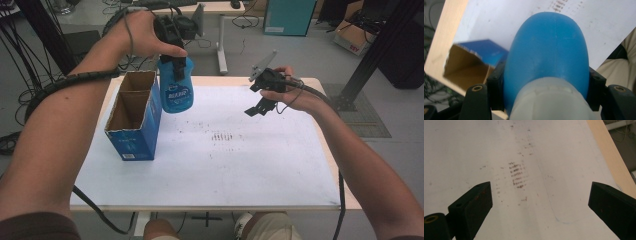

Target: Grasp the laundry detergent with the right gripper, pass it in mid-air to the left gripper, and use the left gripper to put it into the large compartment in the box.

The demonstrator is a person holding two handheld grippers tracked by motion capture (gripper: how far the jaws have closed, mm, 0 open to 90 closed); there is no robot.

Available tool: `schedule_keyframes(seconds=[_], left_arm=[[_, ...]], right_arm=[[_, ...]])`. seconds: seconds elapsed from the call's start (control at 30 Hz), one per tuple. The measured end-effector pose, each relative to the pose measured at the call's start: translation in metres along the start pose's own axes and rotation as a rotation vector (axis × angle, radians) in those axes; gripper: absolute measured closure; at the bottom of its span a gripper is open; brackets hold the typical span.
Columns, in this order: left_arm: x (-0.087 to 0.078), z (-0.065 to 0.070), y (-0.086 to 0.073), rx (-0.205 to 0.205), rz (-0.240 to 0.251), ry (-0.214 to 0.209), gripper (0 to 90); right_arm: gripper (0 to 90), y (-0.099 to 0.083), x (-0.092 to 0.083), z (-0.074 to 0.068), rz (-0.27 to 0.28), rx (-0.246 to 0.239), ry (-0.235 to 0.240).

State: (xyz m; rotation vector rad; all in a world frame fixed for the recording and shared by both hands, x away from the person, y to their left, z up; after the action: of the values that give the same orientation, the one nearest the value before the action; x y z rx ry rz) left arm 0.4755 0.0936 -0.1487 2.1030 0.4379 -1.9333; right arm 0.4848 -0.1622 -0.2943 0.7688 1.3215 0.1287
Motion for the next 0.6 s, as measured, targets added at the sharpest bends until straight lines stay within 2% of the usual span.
schedule_keyframes(seconds=[0.03,0.07,0.1,0.27,0.4,0.47,0.53,0.6], left_arm=[[-0.004,-0.002,-0.005,-0.032,-0.001,0.005,36.7],[-0.008,-0.004,-0.008,-0.052,-0.003,0.01,36.7],[-0.011,-0.005,-0.011,-0.069,-0.005,0.013,36.7],[-0.032,-0.015,-0.032,-0.203,-0.01,0.017,36.7],[-0.049,-0.021,-0.047,-0.317,-0.02,0.032,36.7],[-0.057,-0.024,-0.054,-0.362,-0.023,0.04,36.7],[-0.064,-0.028,-0.062,-0.426,-0.017,0.033,36.7],[-0.07,-0.03,-0.066,-0.474,-0.009,0.041,36.7]], right_arm=[[5.3,-0.003,-0.004,0.001,-0.003,0.028,-0.004],[5.3,-0.007,-0.009,0.004,-0.001,0.025,0.001],[5.3,-0.01,-0.012,0.004,-0.003,0.05,-0.001],[5.3,-0.025,-0.024,0.009,-0.038,0.066,-0.02],[5.5,-0.032,-0.03,0.012,-0.064,0.057,-0.021],[5.5,-0.035,-0.032,0.012,-0.068,0.05,-0.019],[5.5,-0.037,-0.034,0.012,-0.079,0.044,-0.019],[5.6,-0.039,-0.036,0.012,-0.091,0.028,-0.018]])
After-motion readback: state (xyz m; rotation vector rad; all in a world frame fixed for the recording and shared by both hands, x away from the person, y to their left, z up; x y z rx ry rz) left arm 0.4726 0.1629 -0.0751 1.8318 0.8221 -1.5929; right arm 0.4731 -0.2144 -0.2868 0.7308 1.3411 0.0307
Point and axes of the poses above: each handheld gripper's, and its own axes: x roughly forward along the jaws, y roughly out of its top, z roughly to its right, the point moved 4 cm from there along x, roughly forward along the jaws, and after that the axes turned 12 degrees about x, right-handed, at the moved point
